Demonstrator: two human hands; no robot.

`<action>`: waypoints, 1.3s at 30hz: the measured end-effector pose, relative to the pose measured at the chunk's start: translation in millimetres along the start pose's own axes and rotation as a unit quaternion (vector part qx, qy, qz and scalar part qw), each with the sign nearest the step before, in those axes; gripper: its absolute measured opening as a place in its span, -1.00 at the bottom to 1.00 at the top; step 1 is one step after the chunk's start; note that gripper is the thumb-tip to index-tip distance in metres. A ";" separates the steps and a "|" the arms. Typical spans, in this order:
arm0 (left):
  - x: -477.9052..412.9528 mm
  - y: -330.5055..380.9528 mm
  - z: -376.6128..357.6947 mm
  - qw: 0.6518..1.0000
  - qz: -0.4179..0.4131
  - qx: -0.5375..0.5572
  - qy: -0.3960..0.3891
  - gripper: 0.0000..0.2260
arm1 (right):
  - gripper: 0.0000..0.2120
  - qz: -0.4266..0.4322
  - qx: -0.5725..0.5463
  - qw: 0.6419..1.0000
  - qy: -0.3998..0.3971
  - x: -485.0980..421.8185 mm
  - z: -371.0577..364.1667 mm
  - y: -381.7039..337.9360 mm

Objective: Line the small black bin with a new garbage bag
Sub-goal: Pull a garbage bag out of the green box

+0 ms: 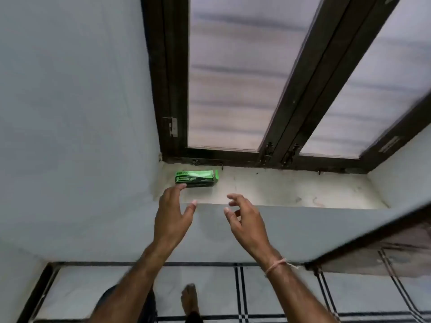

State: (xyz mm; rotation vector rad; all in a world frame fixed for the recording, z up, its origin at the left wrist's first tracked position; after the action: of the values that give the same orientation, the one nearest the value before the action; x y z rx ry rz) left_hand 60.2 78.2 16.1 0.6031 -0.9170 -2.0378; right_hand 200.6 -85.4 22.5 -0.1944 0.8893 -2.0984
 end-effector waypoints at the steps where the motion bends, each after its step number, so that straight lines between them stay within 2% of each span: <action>1: -9.1 1.5 -1.6 1.000 -0.011 -0.014 0.010 -0.50 | -0.65 -0.007 -0.012 1.000 -0.008 -5.6 -5.8 2.4; 3: -42.8 -2.0 -20.7 0.999 -0.004 -0.046 -0.002 -0.44 | -0.64 -0.026 -0.013 0.999 -0.034 -35.1 -19.6 18.2; 7: -97.7 -22.5 -62.8 0.984 0.030 -0.161 -0.072 -0.36 | -0.54 -0.076 -0.034 0.995 -0.063 -92.1 -42.5 49.5; 12: -129.9 -43.3 -81.4 0.968 0.015 -0.225 -0.112 -0.42 | -0.30 -0.061 -0.062 0.985 -0.150 -137.3 -80.2 63.3; 15: -135.5 -45.5 -80.2 0.973 0.013 -0.199 -0.119 -0.50 | -0.42 -0.016 -0.071 0.982 -0.176 -154.2 -94.8 61.7; 17: -132.4 -41.6 -76.5 0.980 0.005 -0.160 -0.119 -0.53 | -0.57 0.013 -0.094 0.984 -0.153 -160.0 -93.1 58.0; 20: -128.4 -40.7 -67.7 0.989 0.007 -0.093 -0.115 -0.54 | -0.66 -0.019 -0.177 0.975 -0.130 -162.0 -81.3 64.6; 21: -127.4 -40.9 -64.3 0.991 0.011 -0.075 -0.111 -0.52 | -0.71 -0.048 -0.232 0.964 -0.124 -161.4 -77.4 69.6; 23: -126.4 -39.7 -56.9 0.994 0.023 -0.033 -0.100 -0.47 | -0.84 -0.121 -0.373 0.913 -0.110 -159.4 -73.5 81.1; 24: -126.1 -39.4 -53.7 0.995 0.031 -0.011 -0.096 -0.46 | -0.87 -0.141 -0.411 0.894 -0.108 -159.2 -71.7 84.3; 25: -125.4 -36.9 -51.5 0.995 0.038 0.009 -0.094 -0.45 | -0.88 -0.142 -0.411 0.893 -0.111 -160.2 -70.1 85.8; 26: -124.2 -34.1 -50.5 0.994 0.042 0.023 -0.096 -0.45 | -0.86 -0.127 -0.370 0.913 -0.114 -162.2 -67.0 86.4; 28: -122.5 -29.2 -50.7 0.994 0.046 0.037 -0.095 -0.48 | -0.75 -0.034 -0.218 0.970 -0.105 -168.6 -55.8 77.8; 30: -122.0 -28.1 -49.7 0.994 0.058 0.049 -0.085 -0.49 | -0.63 0.071 -0.109 0.989 -0.072 -172.0 -43.1 56.8; 32: -122.3 -27.5 -47.7 0.993 0.072 0.066 -0.073 -0.50 | -0.58 0.102 -0.138 0.983 -0.069 -172.7 -37.3 44.3; 35: -122.6 -20.5 -43.1 0.996 0.061 0.047 -0.053 -0.49 | -0.58 0.103 -0.223 0.964 -0.099 -172.3 -33.5 38.7; 39: -118.4 -18.5 -38.1 0.996 0.072 0.041 -0.031 -0.48 | -0.76 0.087 -0.275 0.954 -0.080 -171.2 -25.3 37.4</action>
State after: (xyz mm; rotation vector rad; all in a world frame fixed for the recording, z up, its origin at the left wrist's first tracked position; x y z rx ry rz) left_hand 143.9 168.1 -11.0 0.5036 -1.0553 -1.9061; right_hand 324.1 40.6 7.5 -0.5472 1.3234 -1.6067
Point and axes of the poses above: each hand's wrist, its own x-axis away from the middle knuckle, its own z-axis out of the back of the hand, y = z × x, the point moved 10 cm from there along -x, towards the middle knuckle, and after that the axes turned 5 degrees about z, right-handed, at the moved point
